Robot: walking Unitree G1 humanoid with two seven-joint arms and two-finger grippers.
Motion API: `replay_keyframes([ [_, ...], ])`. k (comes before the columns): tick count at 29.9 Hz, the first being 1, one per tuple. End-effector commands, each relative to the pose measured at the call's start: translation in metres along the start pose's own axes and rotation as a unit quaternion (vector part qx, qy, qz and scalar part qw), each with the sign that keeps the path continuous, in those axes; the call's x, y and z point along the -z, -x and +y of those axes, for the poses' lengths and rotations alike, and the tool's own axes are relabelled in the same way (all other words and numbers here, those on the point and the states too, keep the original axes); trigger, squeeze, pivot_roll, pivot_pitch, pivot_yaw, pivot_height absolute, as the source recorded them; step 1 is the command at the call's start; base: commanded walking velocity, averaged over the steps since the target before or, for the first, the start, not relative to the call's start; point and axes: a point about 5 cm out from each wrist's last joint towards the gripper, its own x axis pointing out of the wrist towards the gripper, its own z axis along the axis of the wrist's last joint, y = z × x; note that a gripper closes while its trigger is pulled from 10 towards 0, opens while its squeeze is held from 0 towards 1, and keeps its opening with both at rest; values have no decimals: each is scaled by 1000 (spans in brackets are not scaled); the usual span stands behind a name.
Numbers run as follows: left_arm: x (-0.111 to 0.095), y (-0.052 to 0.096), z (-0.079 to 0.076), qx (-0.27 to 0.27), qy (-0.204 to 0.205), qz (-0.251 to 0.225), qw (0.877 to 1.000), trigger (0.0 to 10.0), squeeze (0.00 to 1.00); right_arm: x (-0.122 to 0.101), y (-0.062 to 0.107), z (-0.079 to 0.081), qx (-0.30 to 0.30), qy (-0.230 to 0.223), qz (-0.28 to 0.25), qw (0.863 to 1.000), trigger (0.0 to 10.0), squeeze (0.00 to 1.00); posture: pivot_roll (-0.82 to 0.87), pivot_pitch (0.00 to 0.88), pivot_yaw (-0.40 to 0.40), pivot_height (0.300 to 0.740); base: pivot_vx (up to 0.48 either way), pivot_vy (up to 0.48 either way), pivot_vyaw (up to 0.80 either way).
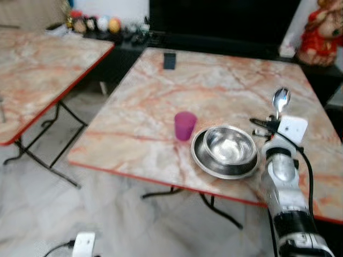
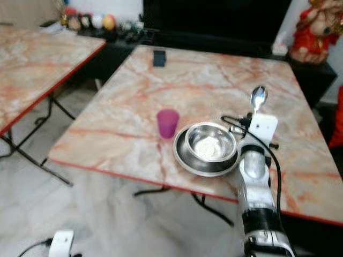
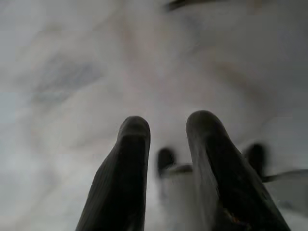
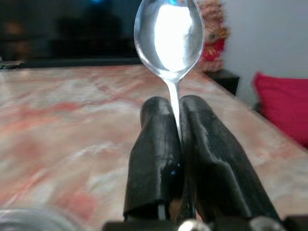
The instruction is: Setting the table
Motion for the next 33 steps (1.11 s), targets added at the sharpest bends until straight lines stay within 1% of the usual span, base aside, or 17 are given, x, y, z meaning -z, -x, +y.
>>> replay_keyframes([
  [1,9,2,5,-11,-8,21,1000,10000,0,-15,-3,6,-5,-4,-34,999,10000,0,92,0,-62,740,0,0,0],
  [3,6,1,-2,-8,-9,19,1000,10000,0,-21,-2,0,8,-9,-51,999,10000,0,89,0,-63,740,0,0,0],
  [7,5,0,-6,-8,-12,19,1000,10000,0,-25,-2,-6,19,-5,-56,998,10000,0,84,0,-62,740,0,0,0],
  [8,3,-1,-9,-6,-13,19,1000,10000,0,-29,-2,-12,28,-2,-60,998,10000,0,82,0,-62,740,0,0,0],
  [10,1,-1,-13,-5,-13,18,1000,10000,0,-32,-1,-19,45,11,-48,998,10000,0,70,0,-58,740,0,0,0],
  [15,2,-1,-3,-9,-14,19,1000,10000,0,-34,2,-26,49,23,-15,998,10000,0,61,0,-54,740,0,0,0],
  [16,2,-1,-1,-10,-14,19,1000,10000,0,-33,5,-29,45,42,3,998,10000,0,57,0,-54,740,0,0,0],
  [17,2,-1,-1,-10,-14,19,1000,10000,0,-33,5,-29,45,42,3,998,10000,0,57,0,-54,740,0,0,0],
  [19,3,0,2,-9,-14,21,1000,10000,0,-25,8,-35,45,59,57,996,10000,0,47,0,-53,740,0,0,0],
  [20,4,0,4,-10,-14,22,1000,10000,0,-20,10,-37,41,47,83,995,10000,0,42,0,-52,740,0,0,0],
  [21,4,0,4,-10,-14,22,1000,10000,0,-20,10,-37,41,47,83,995,10000,0,42,0,-52,740,0,0,0],
  [24,5,1,13,-13,-12,24,1000,10000,0,-6,14,-41,18,34,146,989,10000,0,30,0,-53,740,0,0,0],
  [26,6,1,15,-14,-11,24,1000,10000,0,-2,14,-43,14,33,156,987,10000,0,30,0,-53,740,0,0,0],
  [27,6,2,17,-14,-10,25,1000,10000,0,9,13,-45,-4,49,184,982,10000,0,32,0,-55,740,0,0,0],
  [28,6,2,18,-14,-9,25,1000,10000,0,18,13,-44,-22,58,204,977,10000,0,32,0,-55,740,0,0,0],
  [29,6,2,18,-14,-9,25,1000,10000,0,18,13,-44,-22,58,204,977,10000,0,32,0,-55,740,0,0,0],
  [33,1,1,18,-14,-5,25,1000,10000,0,35,14,-31,-70,54,253,963,10000,0,44,0,-62,740,0,0,0],
])
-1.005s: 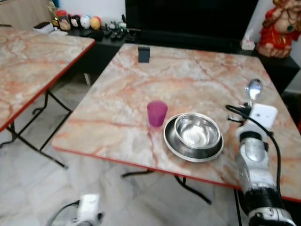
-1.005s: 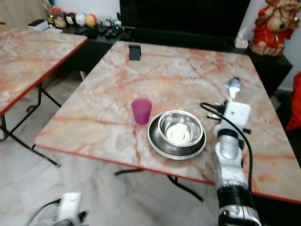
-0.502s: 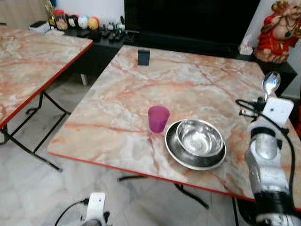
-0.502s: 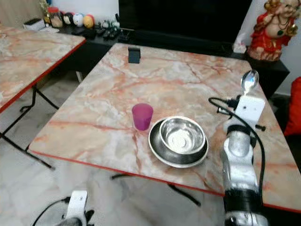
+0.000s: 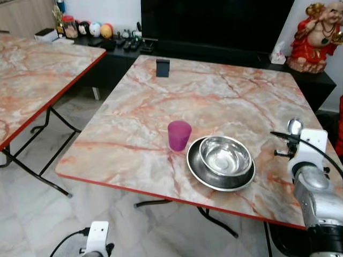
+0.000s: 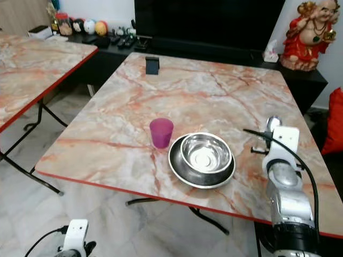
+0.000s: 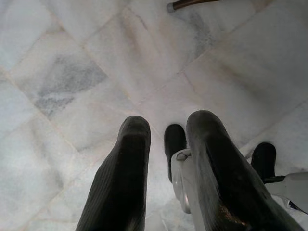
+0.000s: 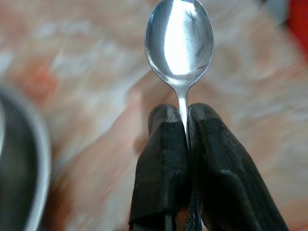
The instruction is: Setting the table
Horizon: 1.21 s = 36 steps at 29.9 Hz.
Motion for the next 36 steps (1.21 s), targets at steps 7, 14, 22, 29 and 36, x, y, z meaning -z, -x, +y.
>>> replay_keyframes([
  [7,-3,-1,0,5,4,5,1000,10000,0,5,-5,15,-53,-3,45,998,10000,0,48,0,-63,740,0,0,0],
  [14,-4,-1,-4,9,2,4,1000,10000,0,10,-10,9,-39,-14,56,998,10000,0,47,0,-58,740,0,0,0],
  [22,4,0,-3,9,-2,8,1000,10000,0,12,-10,5,-22,-28,61,998,10000,0,49,0,-55,740,0,0,0],
  [29,16,3,1,7,-5,18,1000,10000,0,16,-10,8,-31,-34,67,997,10000,0,49,0,-53,740,0,0,0],
  [36,21,4,7,3,-6,25,1000,10000,0,19,-10,13,-36,-42,71,996,10000,0,54,0,-48,740,0,0,0],
])
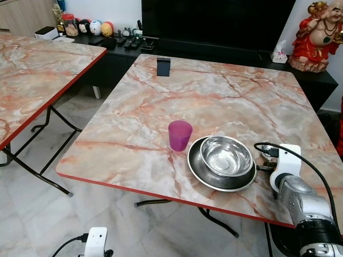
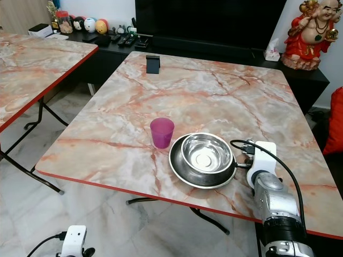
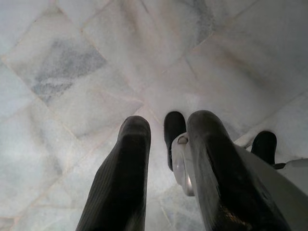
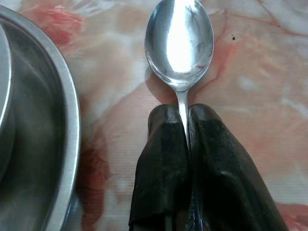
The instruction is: Setting the table
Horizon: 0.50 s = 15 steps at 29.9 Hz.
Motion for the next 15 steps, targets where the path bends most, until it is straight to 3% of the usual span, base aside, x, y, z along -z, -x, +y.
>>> replay_keyframes([
  [1,3,1,2,1,-7,7,1000,10000,0,-2,0,-1,1,-11,-4,1000,10000,0,54,0,-48,740,0,0,0],
  [15,-16,-4,-22,11,-11,-2,1000,10000,0,1,-1,2,2,-26,-1,1000,10000,0,59,0,-44,740,0,0,0],
])
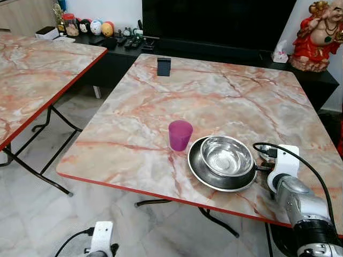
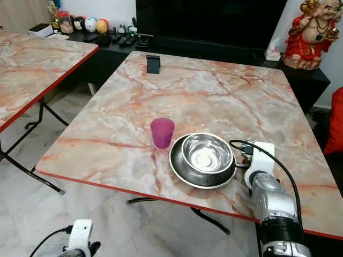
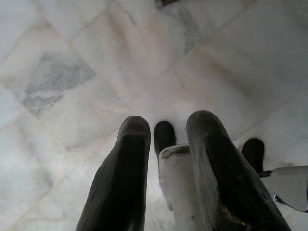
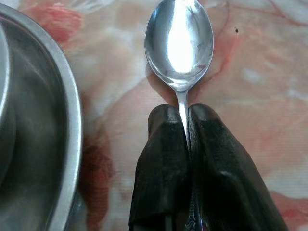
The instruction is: Setting the table
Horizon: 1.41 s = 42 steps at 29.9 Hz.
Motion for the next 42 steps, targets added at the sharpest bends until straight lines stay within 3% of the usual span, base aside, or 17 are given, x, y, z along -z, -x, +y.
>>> replay_keyframes([
  [1,4,0,0,-3,-11,13,1000,10000,0,-1,-1,-2,3,-15,-2,1000,10000,0,59,0,-44,740,0,0,0],
  [22,26,7,24,-11,-9,26,1000,10000,0,2,-1,1,-1,-13,2,1000,10000,0,61,0,-50,740,0,0,0],
  [35,24,6,21,-10,-11,25,1000,10000,0,3,-2,4,-5,-13,3,1000,10000,12,65,0,-51,740,0,0,0],
  [38,24,6,21,-10,-12,24,1000,10000,0,3,-2,4,-4,-13,1,1000,10000,137,65,0,-50,740,0,0,0],
  [42,23,6,21,-10,-12,24,1000,10000,0,3,-2,5,-4,-13,0,1000,10000,137,64,0,-49,740,0,0,0],
])
